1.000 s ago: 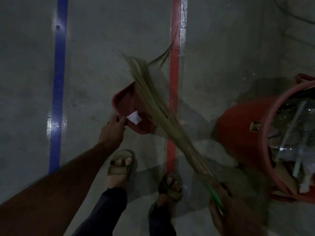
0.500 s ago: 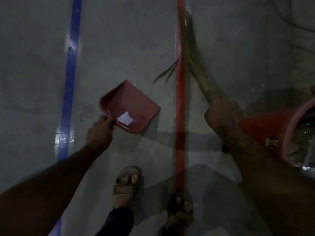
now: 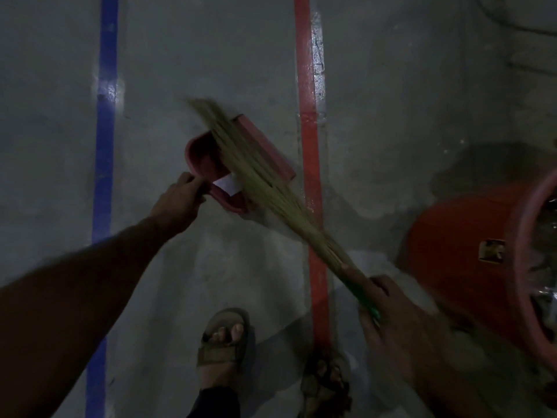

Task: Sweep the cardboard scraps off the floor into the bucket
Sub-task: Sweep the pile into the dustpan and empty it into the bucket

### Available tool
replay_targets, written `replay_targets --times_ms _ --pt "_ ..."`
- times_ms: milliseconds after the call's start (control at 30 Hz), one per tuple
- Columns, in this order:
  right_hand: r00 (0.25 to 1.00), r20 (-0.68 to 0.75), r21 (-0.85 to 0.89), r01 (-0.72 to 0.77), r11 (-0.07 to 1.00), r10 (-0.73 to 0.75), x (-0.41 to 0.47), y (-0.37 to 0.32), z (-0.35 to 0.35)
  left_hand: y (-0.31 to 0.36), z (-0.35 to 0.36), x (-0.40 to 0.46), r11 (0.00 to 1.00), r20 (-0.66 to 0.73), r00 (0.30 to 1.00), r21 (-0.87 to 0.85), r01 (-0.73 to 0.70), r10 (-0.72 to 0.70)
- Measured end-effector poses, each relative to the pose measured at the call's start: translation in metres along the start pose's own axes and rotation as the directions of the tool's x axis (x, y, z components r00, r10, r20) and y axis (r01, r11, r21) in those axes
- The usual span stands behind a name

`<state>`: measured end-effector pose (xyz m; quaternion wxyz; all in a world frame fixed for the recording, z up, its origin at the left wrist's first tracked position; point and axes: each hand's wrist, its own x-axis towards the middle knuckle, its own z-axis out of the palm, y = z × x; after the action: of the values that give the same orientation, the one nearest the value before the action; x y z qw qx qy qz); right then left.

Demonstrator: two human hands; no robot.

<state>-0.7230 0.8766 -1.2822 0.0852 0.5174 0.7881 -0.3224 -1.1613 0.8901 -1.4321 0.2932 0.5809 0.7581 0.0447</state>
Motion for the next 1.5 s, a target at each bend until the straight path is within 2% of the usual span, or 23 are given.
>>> replay_targets --times_ms 233,367,633,767,867,967,1033,1100,1267,1300,1367,1433,1500 --pt "0.985 -0.153 0.177 -0.050 0.983 0.077 -0.025 0.017 0.007 0.006 0.028 -0.030 0.997 -0.051 0.997 -0.049 0.060 -0.063" --pt "0.989 -0.081 0.151 -0.108 0.983 0.121 -0.017 0.013 0.006 0.025 0.036 -0.049 0.993 -0.104 0.993 -0.109 0.051 -0.062" --pt "0.999 -0.033 0.101 -0.021 0.995 0.025 -0.092 -0.018 -0.028 0.086 0.012 -0.121 0.979 -0.180 0.980 -0.198 0.048 -0.085" --pt "0.992 -0.086 0.111 -0.078 0.991 0.088 -0.155 -0.035 -0.066 0.147 -0.025 -0.179 0.969 -0.194 0.973 -0.235 0.076 -0.124" --pt "0.991 -0.124 0.081 -0.032 0.996 0.042 -0.207 -0.052 -0.103 0.202 -0.060 -0.230 0.949 -0.171 0.968 -0.289 0.128 -0.183" --pt "0.984 -0.163 0.074 -0.055 0.996 0.067 -0.268 -0.071 -0.152 0.262 -0.100 -0.281 0.931 -0.175 0.962 -0.337 0.139 -0.207" --pt "0.982 -0.177 0.045 -0.052 0.998 0.059 -0.311 -0.081 -0.193 0.307 -0.132 -0.314 0.928 -0.181 0.968 -0.358 0.101 -0.175" --pt "0.974 -0.215 -0.061 -0.090 0.994 0.075 -0.353 -0.086 -0.227 0.350 -0.158 -0.342 0.934 -0.172 0.972 -0.346 0.091 -0.158" --pt "0.950 -0.274 -0.094 -0.183 0.979 0.151 -0.443 -0.069 -0.270 0.442 -0.196 -0.393 0.962 -0.164 0.983 -0.272 0.037 -0.084" --pt "0.953 -0.256 -0.075 -0.184 0.980 0.159 -0.458 -0.067 -0.275 0.457 -0.200 -0.400 0.965 -0.161 0.985 -0.263 0.023 -0.068" --pt "0.935 -0.234 0.017 -0.270 0.963 0.266 -0.478 -0.064 -0.283 0.486 -0.203 -0.408 0.970 -0.143 0.990 -0.243 -0.026 -0.009" --pt "0.919 -0.223 0.090 -0.311 0.946 0.324 -0.495 -0.057 -0.280 0.512 -0.203 -0.409 0.985 -0.131 0.989 -0.153 -0.083 0.063" --pt "0.903 -0.290 0.119 -0.295 0.948 0.318 -0.507 -0.058 -0.285 0.533 -0.195 -0.407 0.989 -0.114 0.986 -0.070 -0.133 0.125"
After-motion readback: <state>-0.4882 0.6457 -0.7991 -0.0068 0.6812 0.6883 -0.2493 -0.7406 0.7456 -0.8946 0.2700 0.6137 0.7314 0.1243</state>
